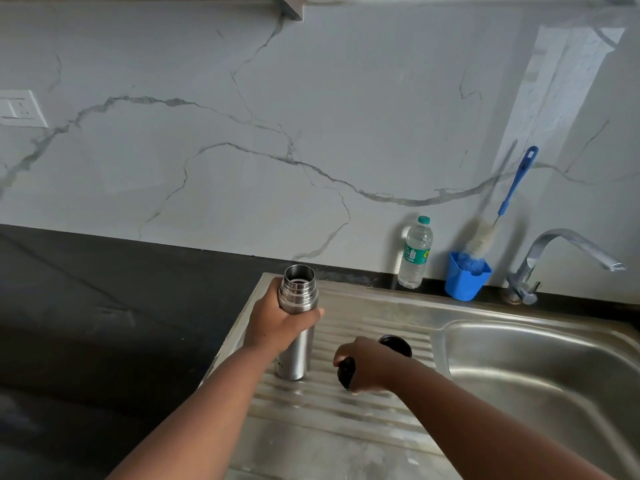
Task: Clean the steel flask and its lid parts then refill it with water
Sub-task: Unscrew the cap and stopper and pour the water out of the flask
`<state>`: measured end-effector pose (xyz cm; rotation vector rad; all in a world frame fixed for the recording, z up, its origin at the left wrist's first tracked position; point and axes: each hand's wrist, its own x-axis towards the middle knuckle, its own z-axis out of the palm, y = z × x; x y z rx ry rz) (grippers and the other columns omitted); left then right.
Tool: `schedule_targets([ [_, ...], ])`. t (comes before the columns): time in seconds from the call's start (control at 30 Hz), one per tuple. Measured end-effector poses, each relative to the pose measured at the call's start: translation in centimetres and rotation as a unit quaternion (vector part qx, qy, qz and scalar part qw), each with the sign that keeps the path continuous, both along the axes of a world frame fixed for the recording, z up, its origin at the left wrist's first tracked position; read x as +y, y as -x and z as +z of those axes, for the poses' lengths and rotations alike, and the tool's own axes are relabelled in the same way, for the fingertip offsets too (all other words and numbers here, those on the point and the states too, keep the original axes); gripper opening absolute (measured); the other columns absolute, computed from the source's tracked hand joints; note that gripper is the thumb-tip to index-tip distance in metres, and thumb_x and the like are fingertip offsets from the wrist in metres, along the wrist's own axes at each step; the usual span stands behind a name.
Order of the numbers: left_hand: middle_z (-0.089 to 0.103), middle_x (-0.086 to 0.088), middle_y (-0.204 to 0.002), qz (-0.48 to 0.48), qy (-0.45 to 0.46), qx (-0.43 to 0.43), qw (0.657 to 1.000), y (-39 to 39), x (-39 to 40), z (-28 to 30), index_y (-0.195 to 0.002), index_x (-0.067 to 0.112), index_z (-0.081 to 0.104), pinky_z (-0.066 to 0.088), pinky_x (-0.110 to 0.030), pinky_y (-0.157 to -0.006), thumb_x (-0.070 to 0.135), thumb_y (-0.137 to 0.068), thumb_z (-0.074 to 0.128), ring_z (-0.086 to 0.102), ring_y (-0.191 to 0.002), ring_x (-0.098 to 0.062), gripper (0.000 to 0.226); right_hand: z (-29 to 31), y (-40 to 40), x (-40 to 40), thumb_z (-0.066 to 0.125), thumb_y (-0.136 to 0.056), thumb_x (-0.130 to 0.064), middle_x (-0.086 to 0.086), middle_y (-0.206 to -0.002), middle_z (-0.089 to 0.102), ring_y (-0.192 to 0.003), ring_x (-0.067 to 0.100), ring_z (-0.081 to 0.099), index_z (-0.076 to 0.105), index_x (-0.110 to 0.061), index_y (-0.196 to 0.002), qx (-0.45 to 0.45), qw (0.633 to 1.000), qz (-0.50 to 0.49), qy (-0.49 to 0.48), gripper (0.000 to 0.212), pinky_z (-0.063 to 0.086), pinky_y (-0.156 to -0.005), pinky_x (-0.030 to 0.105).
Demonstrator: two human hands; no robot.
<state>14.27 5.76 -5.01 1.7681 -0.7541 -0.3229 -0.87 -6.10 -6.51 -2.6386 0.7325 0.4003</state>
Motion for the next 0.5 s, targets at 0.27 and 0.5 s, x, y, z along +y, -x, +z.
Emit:
schedule_targets([
  [0.27,0.071,0.019,-0.088,-0.008,0.011,0.017,1.0,-0.6,0.5,-0.8,-0.096,0.038,0.059,0.057,-0.042,-0.082,0.047,-0.05,0.083,0.068,-0.083,-0.005,0.053,-1.9,0.2,0.8,0.059,-0.086,-0.023,0.002,-0.131,0.047,-0.114,0.027,0.055,0.047,-0.033,-0.135,-0.024,1.0,-0.008,0.019,0.052,0.048,-0.089,0.033],
  [0.5,0.071,0.011,-0.093,-0.019,0.028,0.04,0.999,-1.0,0.9,-1.3,-0.099,0.038,0.056,0.056,-0.038,-0.084,0.043,-0.055,0.084,0.067,-0.086,-0.005,0.053,-2.0,0.2,1.2,0.059,-0.086,-0.024,0.003,-0.135,0.044,-0.114,0.029,0.055,0.039,-0.034,-0.14,-0.007,0.999,0.002,0.047,0.058,0.05,-0.087,0.035],
])
